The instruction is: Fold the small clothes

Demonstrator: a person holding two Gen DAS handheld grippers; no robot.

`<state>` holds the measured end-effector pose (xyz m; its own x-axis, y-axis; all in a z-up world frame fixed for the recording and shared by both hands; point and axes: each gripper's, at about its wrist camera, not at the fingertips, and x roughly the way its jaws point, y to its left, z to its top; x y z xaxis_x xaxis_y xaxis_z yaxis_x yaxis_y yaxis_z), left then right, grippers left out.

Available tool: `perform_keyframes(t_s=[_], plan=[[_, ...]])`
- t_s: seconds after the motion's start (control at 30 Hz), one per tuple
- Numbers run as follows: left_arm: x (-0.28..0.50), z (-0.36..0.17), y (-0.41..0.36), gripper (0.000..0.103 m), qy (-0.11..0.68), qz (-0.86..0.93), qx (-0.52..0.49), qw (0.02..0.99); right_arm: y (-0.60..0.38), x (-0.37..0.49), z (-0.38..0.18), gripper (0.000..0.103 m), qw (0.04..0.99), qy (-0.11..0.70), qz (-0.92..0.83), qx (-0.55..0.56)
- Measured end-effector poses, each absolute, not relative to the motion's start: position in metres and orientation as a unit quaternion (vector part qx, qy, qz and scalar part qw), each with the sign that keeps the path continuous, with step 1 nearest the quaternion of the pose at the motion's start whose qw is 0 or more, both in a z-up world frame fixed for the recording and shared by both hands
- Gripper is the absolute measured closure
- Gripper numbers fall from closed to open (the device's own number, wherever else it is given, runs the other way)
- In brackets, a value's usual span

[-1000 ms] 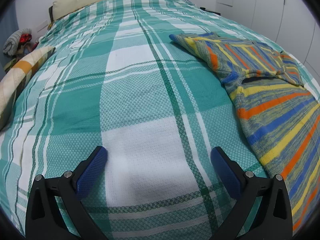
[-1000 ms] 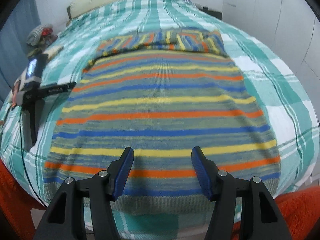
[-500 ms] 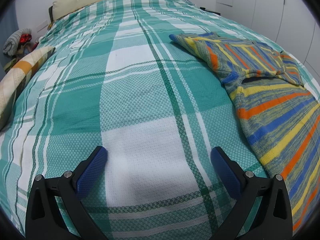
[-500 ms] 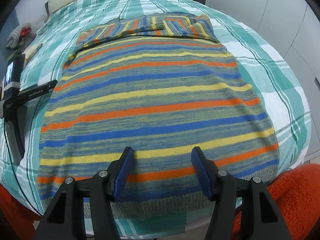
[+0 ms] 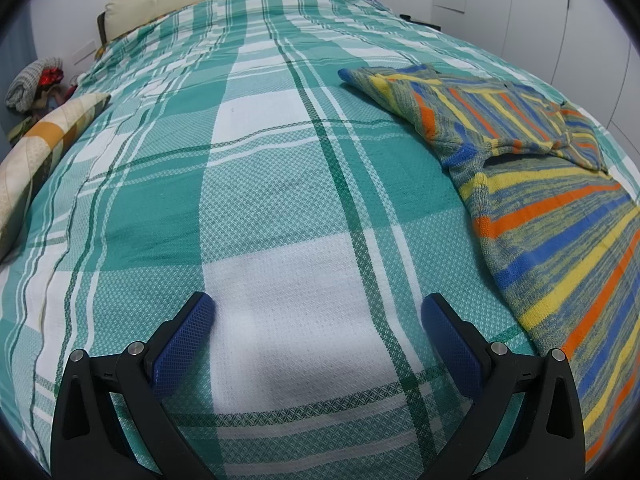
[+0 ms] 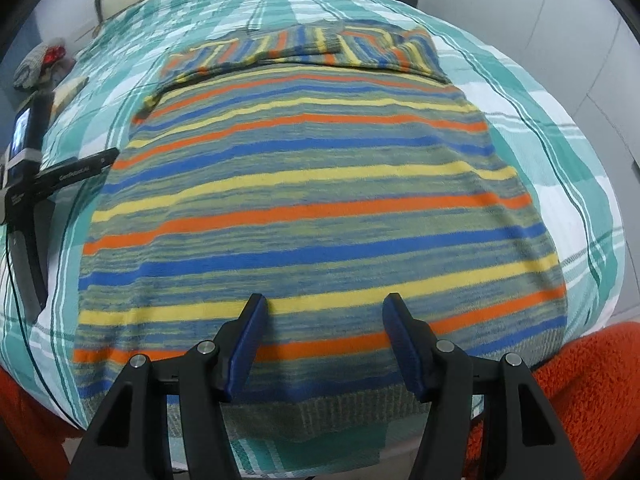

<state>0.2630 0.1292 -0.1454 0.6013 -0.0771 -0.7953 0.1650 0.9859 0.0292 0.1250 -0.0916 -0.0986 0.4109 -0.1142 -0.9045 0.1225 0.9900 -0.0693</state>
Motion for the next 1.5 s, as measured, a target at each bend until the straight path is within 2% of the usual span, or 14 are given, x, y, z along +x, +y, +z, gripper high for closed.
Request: perform_keyframes(t_s=[1.5], plan=[[0.263,-0.145,0.129,0.000,0.441,-0.068,0.050,0.893,-0.099,0.115,-0.092,0.041,0.853,0.519,-0.055,0.025]])
